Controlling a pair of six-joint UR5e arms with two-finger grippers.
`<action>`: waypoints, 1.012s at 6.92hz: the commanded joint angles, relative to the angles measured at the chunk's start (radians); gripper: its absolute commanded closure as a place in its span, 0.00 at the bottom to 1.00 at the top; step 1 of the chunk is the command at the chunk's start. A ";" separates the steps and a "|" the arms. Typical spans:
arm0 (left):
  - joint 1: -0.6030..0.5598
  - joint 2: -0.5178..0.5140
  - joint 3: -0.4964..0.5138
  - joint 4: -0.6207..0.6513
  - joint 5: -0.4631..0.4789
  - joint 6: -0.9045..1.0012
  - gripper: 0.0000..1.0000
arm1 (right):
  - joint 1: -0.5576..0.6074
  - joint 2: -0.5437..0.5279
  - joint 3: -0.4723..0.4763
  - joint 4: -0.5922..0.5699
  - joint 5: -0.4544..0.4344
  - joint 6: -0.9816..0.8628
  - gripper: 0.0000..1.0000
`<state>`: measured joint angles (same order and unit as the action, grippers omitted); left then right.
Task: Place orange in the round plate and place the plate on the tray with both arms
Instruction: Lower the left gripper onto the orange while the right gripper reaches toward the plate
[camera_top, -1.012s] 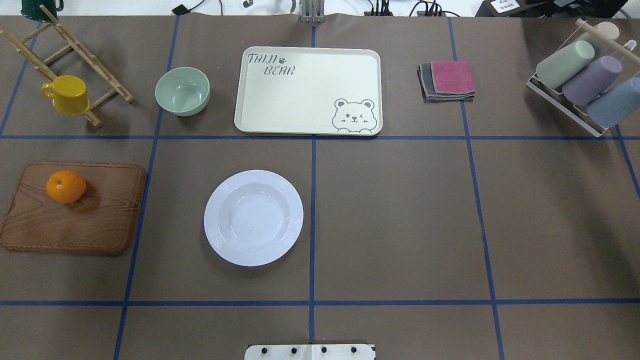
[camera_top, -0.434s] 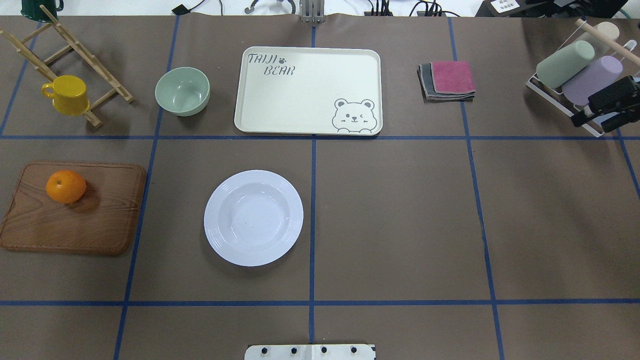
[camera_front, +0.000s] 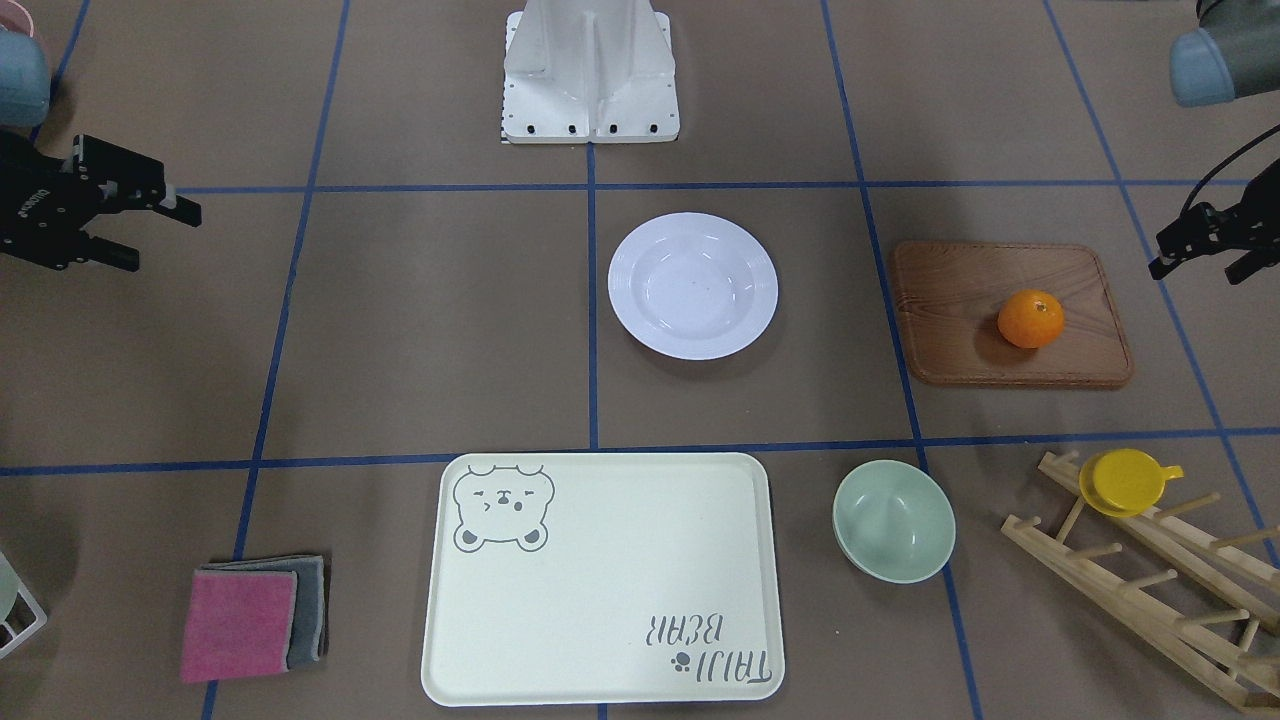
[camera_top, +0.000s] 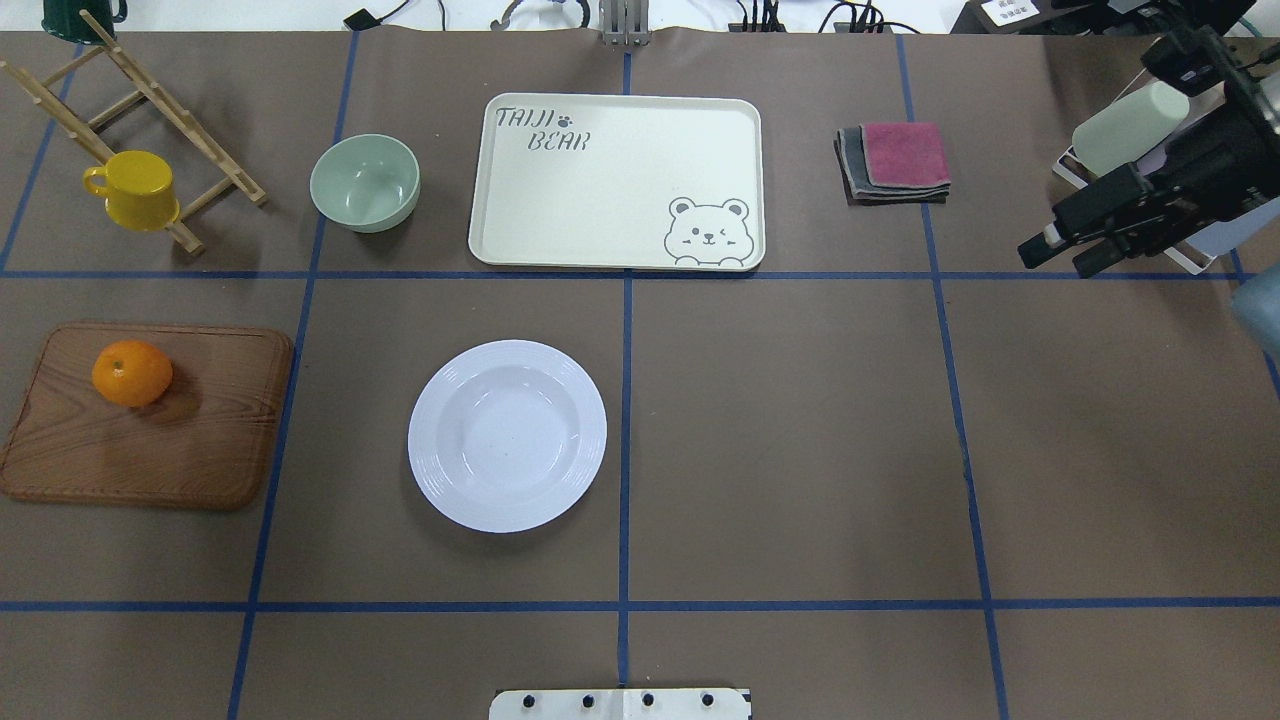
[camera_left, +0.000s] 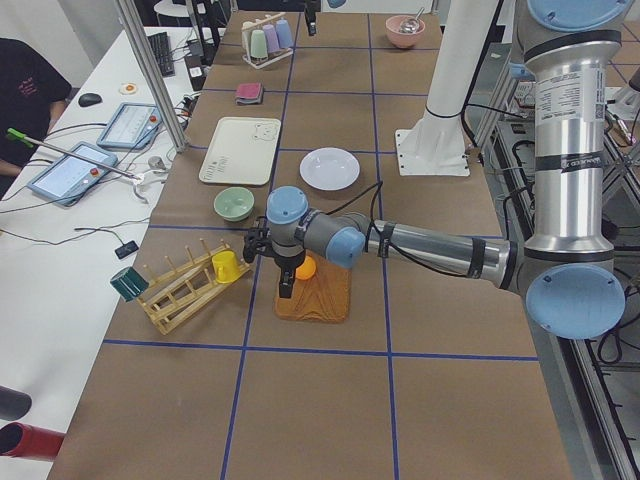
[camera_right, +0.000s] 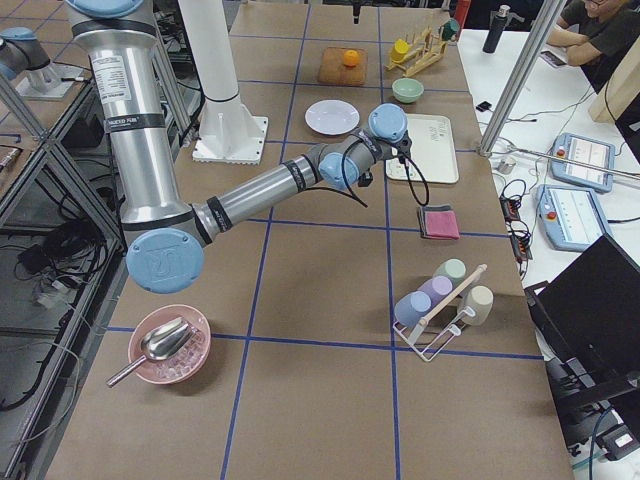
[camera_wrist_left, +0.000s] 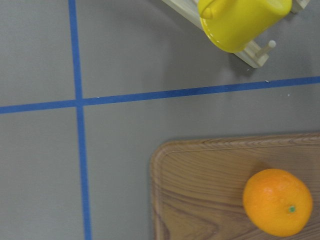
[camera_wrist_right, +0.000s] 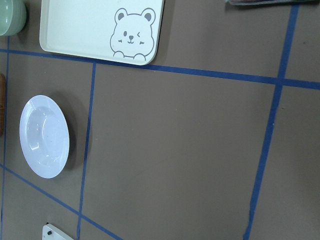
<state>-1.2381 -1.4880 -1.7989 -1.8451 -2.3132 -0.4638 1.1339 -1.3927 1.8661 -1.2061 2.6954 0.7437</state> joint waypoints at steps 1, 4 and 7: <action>0.064 -0.027 0.001 -0.017 0.005 -0.123 0.00 | -0.220 0.010 -0.025 0.347 -0.282 0.462 0.00; 0.149 -0.051 0.003 -0.029 0.063 -0.246 0.00 | -0.460 0.047 -0.145 0.776 -0.539 0.783 0.00; 0.212 -0.077 0.032 -0.060 0.095 -0.331 0.01 | -0.511 0.069 -0.140 0.778 -0.562 0.810 0.00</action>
<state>-1.0463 -1.5549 -1.7766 -1.8993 -2.2269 -0.7707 0.6421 -1.3278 1.7241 -0.4326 2.1434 1.5454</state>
